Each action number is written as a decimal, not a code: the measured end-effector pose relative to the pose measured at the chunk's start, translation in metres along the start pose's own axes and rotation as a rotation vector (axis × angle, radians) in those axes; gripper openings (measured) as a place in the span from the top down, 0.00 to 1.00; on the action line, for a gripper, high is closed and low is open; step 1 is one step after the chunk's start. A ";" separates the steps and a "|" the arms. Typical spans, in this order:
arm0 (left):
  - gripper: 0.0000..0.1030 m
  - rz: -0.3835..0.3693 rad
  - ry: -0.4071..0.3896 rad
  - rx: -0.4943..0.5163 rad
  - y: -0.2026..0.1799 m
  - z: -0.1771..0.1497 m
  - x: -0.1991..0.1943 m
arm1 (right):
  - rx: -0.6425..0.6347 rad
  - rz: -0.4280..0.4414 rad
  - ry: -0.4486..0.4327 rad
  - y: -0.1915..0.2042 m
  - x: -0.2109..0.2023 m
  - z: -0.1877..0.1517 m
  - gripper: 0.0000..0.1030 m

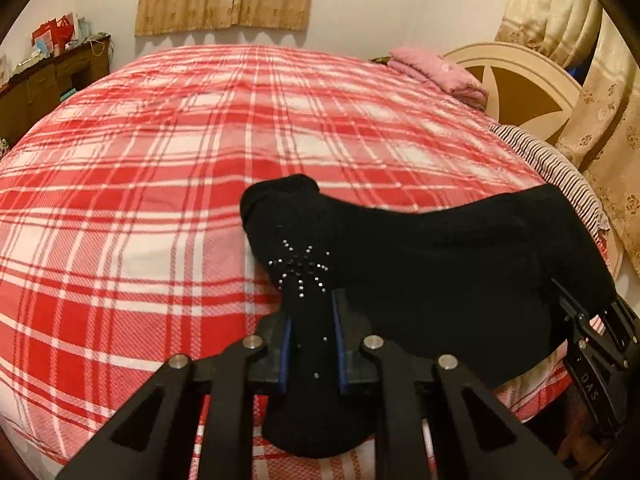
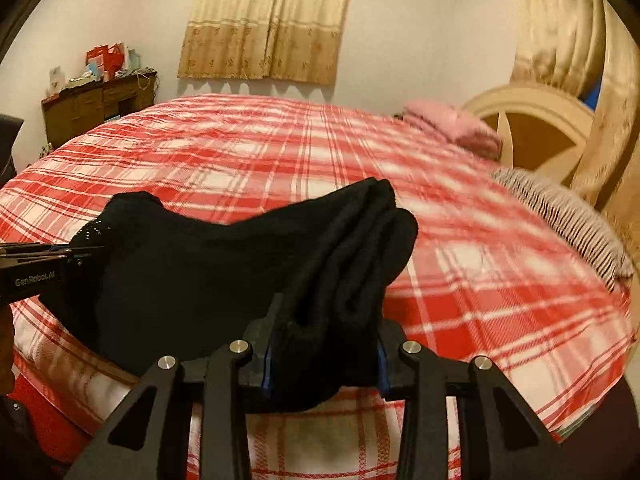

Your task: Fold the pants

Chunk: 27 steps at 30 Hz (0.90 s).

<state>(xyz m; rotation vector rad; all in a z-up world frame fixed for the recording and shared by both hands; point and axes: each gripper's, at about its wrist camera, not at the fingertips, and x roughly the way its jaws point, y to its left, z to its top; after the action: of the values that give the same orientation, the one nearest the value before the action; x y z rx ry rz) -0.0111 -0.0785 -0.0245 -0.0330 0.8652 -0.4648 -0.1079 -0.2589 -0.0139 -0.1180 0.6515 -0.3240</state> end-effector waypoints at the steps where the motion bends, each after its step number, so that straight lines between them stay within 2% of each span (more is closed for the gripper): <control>1: 0.83 0.003 -0.010 0.002 0.002 0.002 -0.003 | -0.002 0.010 -0.005 0.002 -0.002 0.003 0.63; 6: 0.83 0.023 -0.053 -0.025 0.026 0.016 -0.018 | -0.041 0.076 -0.043 0.028 -0.009 0.029 0.64; 12: 0.84 0.096 -0.109 -0.080 0.081 0.034 -0.035 | -0.103 0.187 -0.088 0.080 -0.002 0.065 0.64; 20: 0.84 0.253 -0.189 -0.132 0.168 0.063 -0.061 | -0.109 0.373 -0.113 0.159 0.029 0.116 0.64; 23: 0.89 0.336 -0.238 -0.141 0.199 0.069 -0.070 | -0.081 0.446 -0.117 0.187 0.047 0.126 0.64; 25: 0.89 0.390 -0.280 -0.135 0.217 0.072 -0.075 | -0.071 0.466 -0.136 0.203 0.059 0.129 0.64; 27: 0.89 0.410 -0.257 -0.141 0.233 0.074 -0.070 | -0.053 0.486 -0.132 0.218 0.073 0.127 0.64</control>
<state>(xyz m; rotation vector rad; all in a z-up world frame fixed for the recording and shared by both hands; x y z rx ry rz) 0.0933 0.1480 0.0245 -0.0421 0.6286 -0.0128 0.0813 -0.0766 -0.0007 -0.0281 0.5375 0.1683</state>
